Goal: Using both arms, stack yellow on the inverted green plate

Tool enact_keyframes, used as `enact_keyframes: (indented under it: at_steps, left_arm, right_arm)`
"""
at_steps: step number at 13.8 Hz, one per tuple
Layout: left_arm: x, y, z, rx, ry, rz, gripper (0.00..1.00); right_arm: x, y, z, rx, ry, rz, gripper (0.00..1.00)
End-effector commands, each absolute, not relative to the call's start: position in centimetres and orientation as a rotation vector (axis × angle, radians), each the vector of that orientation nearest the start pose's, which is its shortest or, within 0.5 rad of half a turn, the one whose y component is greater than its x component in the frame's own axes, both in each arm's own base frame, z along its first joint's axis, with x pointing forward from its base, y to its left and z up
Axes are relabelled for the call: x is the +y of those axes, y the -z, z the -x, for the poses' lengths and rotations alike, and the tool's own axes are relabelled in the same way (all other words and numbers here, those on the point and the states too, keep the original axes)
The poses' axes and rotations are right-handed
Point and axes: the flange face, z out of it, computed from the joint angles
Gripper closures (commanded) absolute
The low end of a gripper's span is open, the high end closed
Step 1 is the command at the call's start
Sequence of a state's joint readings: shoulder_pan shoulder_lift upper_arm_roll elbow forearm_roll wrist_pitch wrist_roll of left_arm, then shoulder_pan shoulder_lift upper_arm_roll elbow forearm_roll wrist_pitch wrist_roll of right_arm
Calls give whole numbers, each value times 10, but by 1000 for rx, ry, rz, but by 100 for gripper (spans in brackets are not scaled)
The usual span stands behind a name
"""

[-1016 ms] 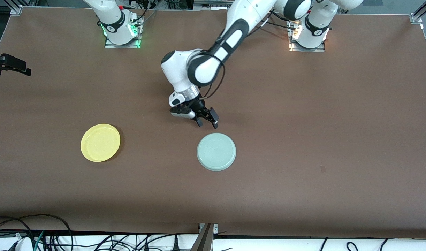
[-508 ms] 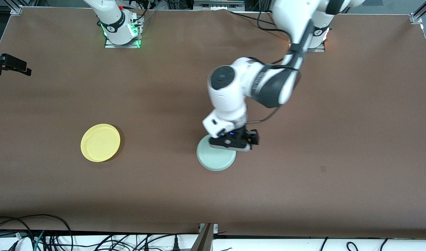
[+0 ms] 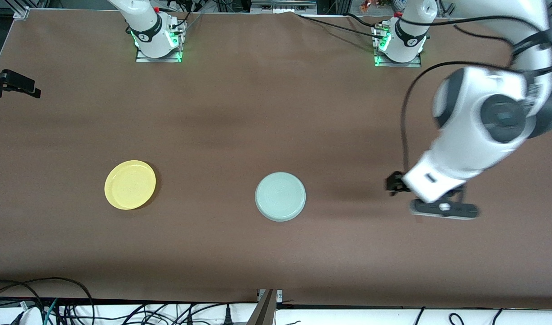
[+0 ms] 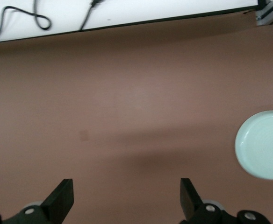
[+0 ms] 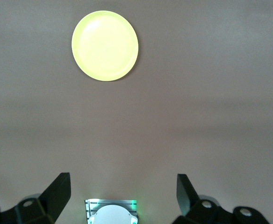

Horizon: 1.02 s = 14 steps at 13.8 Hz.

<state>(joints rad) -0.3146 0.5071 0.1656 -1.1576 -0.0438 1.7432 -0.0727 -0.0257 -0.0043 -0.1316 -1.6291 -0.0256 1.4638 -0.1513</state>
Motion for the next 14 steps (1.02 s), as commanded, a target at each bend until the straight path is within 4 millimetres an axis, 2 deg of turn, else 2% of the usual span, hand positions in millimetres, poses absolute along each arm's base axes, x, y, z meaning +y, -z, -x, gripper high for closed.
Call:
enact_keyframes:
  at_steps: [1,2,4,6,8,12,13,14]
  left_arm:
    - [-81,-558,-667,131,154,3159,0]
    - [-60,-568,-661,85,166,3164,0]
    - [-35,-583,-641,19,162,3207,0]
    - [-4,-578,-622,-56,67,3222,0]
    - [10,-574,-612,-69,0,3230,0]
    - [-2,-569,-604,-44,-77,3231,0]
    - [-7,-568,-602,-62,-84,3232,0]
    - [-10,-568,-600,-85,-91,3233,0]
  right_arm:
    - [-85,-595,-531,29,-254,3117,0]
    - [-86,-595,-531,32,-254,3117,0]
    - [-86,-595,-531,32,-254,3117,0]
    - [-85,-595,-531,29,-254,3117,0]
    - [-85,-595,-531,27,-254,3119,0]
    - [-86,-595,-534,23,-232,3134,0]
    - [-87,-586,-539,22,-230,3137,0]
    - [-92,-567,-550,29,-247,3129,0]
